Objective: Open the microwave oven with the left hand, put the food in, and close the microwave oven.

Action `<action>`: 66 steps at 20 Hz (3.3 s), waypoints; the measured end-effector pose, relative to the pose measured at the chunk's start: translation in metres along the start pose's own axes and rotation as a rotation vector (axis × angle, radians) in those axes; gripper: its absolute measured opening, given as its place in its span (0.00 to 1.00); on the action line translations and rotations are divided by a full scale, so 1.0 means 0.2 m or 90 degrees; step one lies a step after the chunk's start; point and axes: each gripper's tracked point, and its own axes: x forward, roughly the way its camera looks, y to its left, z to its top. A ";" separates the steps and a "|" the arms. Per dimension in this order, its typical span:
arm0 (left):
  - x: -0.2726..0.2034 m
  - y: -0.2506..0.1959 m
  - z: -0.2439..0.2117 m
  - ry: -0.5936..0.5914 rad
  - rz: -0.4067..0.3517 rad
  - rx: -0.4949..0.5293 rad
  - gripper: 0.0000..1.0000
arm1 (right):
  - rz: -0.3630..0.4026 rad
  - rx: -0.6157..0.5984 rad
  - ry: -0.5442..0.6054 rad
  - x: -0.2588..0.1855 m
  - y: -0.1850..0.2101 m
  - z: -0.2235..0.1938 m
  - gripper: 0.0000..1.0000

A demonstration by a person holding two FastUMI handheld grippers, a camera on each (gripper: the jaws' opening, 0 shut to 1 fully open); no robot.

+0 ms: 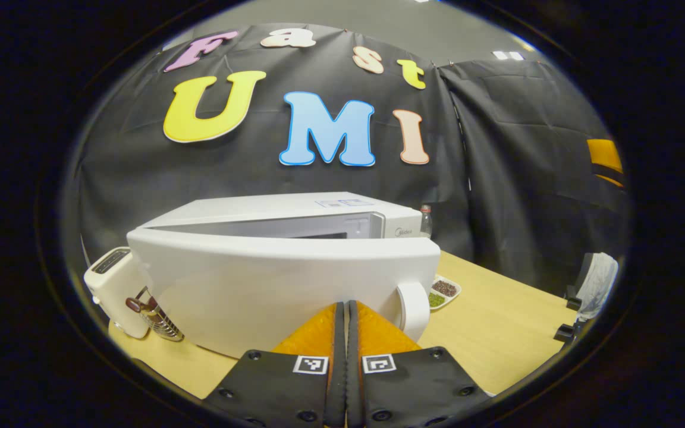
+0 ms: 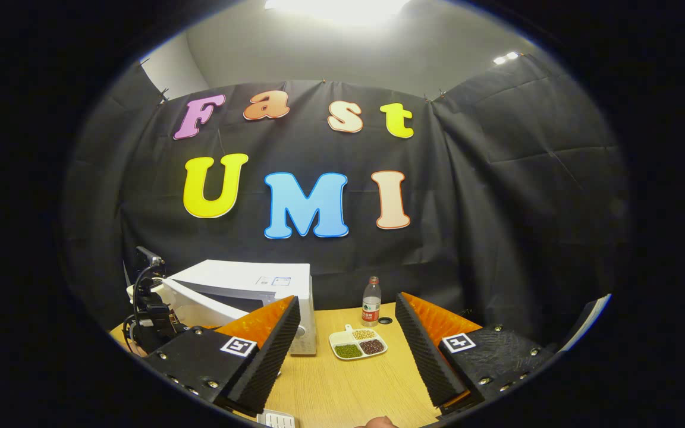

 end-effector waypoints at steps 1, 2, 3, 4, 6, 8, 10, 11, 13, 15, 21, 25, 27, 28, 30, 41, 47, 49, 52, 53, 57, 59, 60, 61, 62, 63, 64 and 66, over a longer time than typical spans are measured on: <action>0.03 0.00 0.00 0.000 -0.002 0.000 0.07 | -0.004 -0.001 0.004 0.01 0.00 -0.01 0.97; 0.06 0.01 0.00 0.001 -0.004 -0.001 0.07 | -0.010 -0.003 0.007 0.01 0.00 -0.02 0.97; 0.10 0.01 0.00 -0.001 -0.005 -0.002 0.07 | -0.015 -0.005 0.009 0.02 0.00 -0.03 0.97; 0.13 0.02 0.01 -0.001 -0.006 -0.003 0.07 | -0.020 -0.008 0.013 0.03 0.00 -0.04 0.98; 0.19 0.04 0.02 0.000 -0.007 -0.001 0.07 | -0.027 -0.013 0.019 0.03 0.00 -0.04 0.97; 0.24 0.05 0.04 -0.005 -0.007 -0.003 0.07 | -0.033 -0.018 0.023 0.04 0.01 -0.06 0.98; 0.29 0.08 0.04 -0.005 -0.003 -0.007 0.07 | -0.037 -0.020 0.026 0.06 0.01 -0.07 0.98; 0.32 0.09 0.04 -0.002 0.003 -0.007 0.07 | -0.040 -0.021 0.028 0.07 0.01 -0.07 0.98; 0.37 0.14 0.03 0.012 0.019 -0.004 0.10 | -0.044 -0.028 0.033 0.09 0.02 -0.09 0.98; 0.39 0.11 0.01 0.016 0.010 -0.020 0.07 | -0.041 -0.031 0.037 0.11 0.03 -0.10 0.98; 0.45 0.12 0.04 0.021 0.034 -0.041 0.06 | -0.030 -0.038 0.033 0.13 0.06 -0.09 0.97; 0.35 0.14 0.14 -0.003 0.064 -0.010 0.06 | -0.011 -0.028 0.028 0.10 0.06 -0.09 0.97; 0.25 0.13 0.22 -0.026 0.077 -0.004 0.10 | 0.008 -0.017 0.024 0.10 0.07 -0.09 0.97; 0.20 0.13 0.26 -0.039 0.084 0.000 0.10 | 0.019 -0.012 0.020 0.10 0.07 -0.09 0.97; 0.09 0.10 0.32 -0.050 0.106 0.008 0.07 | 0.044 -0.008 0.014 0.08 0.06 -0.07 0.97; -0.54 -0.24 0.57 -0.130 0.192 0.023 0.06 | 0.135 0.010 -0.037 -0.11 -0.15 0.03 0.98; -0.88 -0.37 0.60 -0.149 0.251 0.017 0.07 | 0.178 0.016 -0.053 -0.25 -0.23 0.04 0.98; -1.03 -0.39 0.61 -0.159 0.275 0.018 0.07 | 0.190 0.012 -0.062 -0.29 -0.24 0.03 0.98; -1.22 -0.40 0.62 -0.164 0.307 0.035 0.10 | 0.197 0.007 -0.062 -0.34 -0.24 -0.01 0.98; -1.28 -0.40 0.62 -0.166 0.314 0.037 0.07 | 0.200 0.010 -0.063 -0.36 -0.23 0.00 0.97; -1.47 -0.39 0.61 -0.176 0.319 0.029 0.02 | 0.199 0.003 -0.078 -0.41 -0.19 0.00 0.97; -1.54 -0.35 0.60 -0.178 0.325 0.028 0.11 | 0.199 0.000 -0.078 -0.45 -0.15 0.00 0.97; -1.57 -0.33 0.58 -0.175 0.325 0.026 0.14 | 0.199 0.000 -0.079 -0.46 -0.13 0.01 0.97; -1.59 -0.31 0.56 -0.173 0.326 0.024 0.14 | 0.199 -0.002 -0.082 -0.48 -0.11 0.02 0.97; -1.62 -0.28 0.56 -0.176 0.328 0.023 0.21 | 0.197 -0.004 -0.086 -0.50 -0.09 0.02 0.97; -1.65 -0.26 0.56 -0.176 0.331 0.024 0.28 | 0.195 -0.006 -0.086 -0.51 -0.06 0.03 0.98; -1.68 -0.24 0.54 -0.175 0.329 0.025 0.36 | 0.195 -0.006 -0.086 -0.53 -0.04 0.02 0.97; -1.72 -0.22 0.53 -0.178 0.320 0.027 0.66 | 0.195 -0.005 -0.088 -0.55 0.01 0.03 0.97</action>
